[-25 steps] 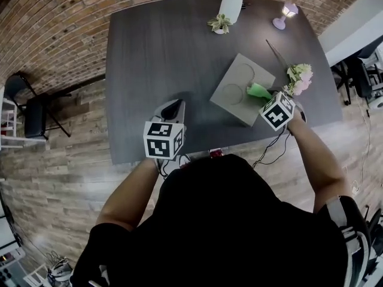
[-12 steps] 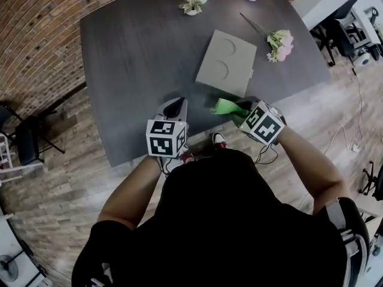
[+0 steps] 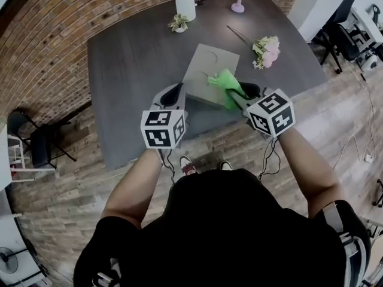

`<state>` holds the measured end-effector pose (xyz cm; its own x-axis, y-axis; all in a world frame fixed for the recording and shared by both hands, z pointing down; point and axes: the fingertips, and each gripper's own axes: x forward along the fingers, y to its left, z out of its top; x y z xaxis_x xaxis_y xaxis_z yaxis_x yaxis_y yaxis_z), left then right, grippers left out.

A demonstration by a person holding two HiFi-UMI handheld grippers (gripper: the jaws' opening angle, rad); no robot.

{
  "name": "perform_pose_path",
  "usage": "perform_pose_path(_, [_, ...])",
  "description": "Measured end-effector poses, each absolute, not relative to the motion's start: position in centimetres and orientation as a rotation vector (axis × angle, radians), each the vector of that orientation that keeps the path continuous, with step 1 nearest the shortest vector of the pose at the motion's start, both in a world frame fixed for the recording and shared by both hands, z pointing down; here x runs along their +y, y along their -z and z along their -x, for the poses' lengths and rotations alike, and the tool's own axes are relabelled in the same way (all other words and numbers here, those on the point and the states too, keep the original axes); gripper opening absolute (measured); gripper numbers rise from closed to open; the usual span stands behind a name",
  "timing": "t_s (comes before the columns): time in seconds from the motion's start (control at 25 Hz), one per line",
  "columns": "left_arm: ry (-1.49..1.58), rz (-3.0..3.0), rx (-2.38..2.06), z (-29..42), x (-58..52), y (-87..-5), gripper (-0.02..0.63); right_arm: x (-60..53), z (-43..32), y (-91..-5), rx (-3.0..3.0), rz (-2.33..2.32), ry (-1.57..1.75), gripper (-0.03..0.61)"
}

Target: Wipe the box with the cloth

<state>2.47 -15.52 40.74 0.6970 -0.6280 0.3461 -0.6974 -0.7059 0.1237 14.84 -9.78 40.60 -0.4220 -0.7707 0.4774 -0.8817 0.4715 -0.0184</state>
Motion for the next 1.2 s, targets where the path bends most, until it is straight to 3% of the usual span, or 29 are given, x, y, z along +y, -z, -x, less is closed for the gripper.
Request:
perform_pose_path(0.48, [-0.253,-2.742,-1.212,-11.3,-10.1,-32.1,0.009,-9.1,-23.3,-30.4,-2.502,-1.694,-0.162,0.080])
perform_pose_path(1.2, [-0.157,-2.847,-1.132,-10.3,-9.8,-28.4,0.009,-7.9,-20.1,-27.5,-2.444,-1.808,-0.020,0.080])
